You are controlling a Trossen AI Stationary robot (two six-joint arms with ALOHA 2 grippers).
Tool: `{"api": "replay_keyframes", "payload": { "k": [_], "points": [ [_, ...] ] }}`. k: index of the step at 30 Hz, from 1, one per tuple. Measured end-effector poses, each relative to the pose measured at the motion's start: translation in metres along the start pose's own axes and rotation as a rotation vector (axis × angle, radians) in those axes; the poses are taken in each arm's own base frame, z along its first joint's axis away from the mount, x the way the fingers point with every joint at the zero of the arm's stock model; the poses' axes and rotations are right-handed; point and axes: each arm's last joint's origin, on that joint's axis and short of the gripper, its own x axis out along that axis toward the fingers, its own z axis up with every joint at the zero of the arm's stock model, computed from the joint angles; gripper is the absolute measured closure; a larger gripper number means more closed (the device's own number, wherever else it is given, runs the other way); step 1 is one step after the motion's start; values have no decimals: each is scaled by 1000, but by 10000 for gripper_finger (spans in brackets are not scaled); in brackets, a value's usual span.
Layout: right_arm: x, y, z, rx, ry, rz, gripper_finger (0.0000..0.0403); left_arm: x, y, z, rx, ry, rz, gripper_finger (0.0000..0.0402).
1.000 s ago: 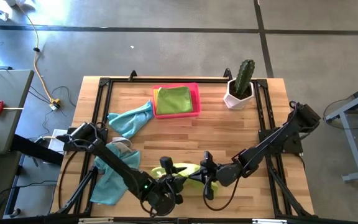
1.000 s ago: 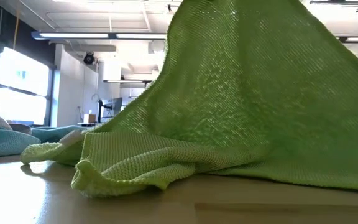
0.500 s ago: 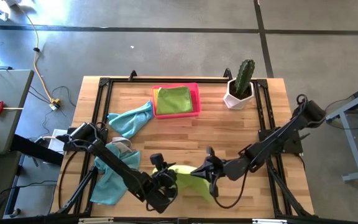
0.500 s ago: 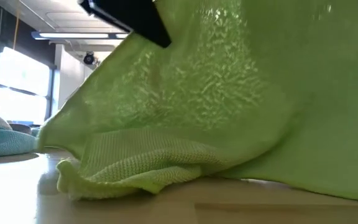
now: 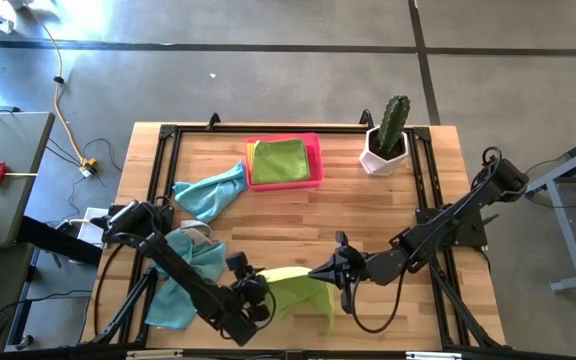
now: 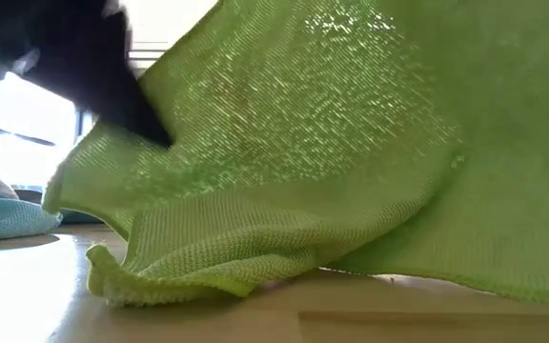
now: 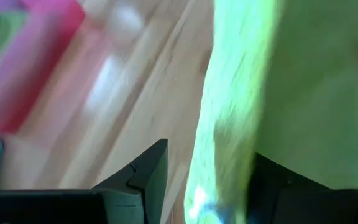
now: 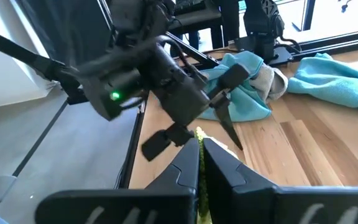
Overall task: Fold microfiber towels
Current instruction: Fold the light green microfiber cloth
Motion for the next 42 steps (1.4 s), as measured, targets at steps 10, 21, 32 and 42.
{"api": "replay_keyframes", "payload": {
  "k": [10,21,32,42],
  "points": [
    [0,-1,-2,-9,16,-10,403,2,1,-22,-11,60,-5,262],
    [-1,-4,-10,-134,94,-38,403,-9,-3,-13,44,67,-38,393],
    [-21,4,-1,-537,2,-225,403,-65,33,45,253,89,191,397],
    [-44,-20,27,-899,27,-578,403,-80,70,95,408,-97,282,400]
  ]
}}
